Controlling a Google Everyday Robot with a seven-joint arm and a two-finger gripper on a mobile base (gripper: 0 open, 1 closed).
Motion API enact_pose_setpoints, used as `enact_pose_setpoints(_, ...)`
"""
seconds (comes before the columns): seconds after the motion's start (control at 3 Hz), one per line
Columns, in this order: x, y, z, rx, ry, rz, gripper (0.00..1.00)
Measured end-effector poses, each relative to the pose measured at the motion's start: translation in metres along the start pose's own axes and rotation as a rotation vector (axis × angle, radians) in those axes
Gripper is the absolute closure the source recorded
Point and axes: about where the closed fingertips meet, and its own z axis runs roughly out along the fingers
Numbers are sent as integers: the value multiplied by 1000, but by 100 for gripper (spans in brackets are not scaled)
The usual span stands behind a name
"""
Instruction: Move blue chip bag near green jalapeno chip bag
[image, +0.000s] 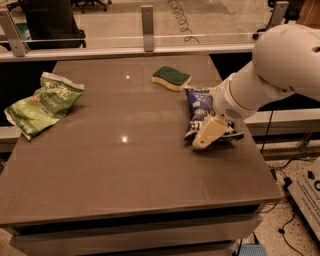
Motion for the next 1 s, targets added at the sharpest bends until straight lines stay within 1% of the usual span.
enact_pose_setpoints(0.33,-4,-6,-1,15,-14,-12,41)
enact_pose_setpoints(0.67,-6,-9,-3,20,-22,-14,64)
enact_pose_setpoints(1.0,-15,-17,-10,31,-43,-23,88)
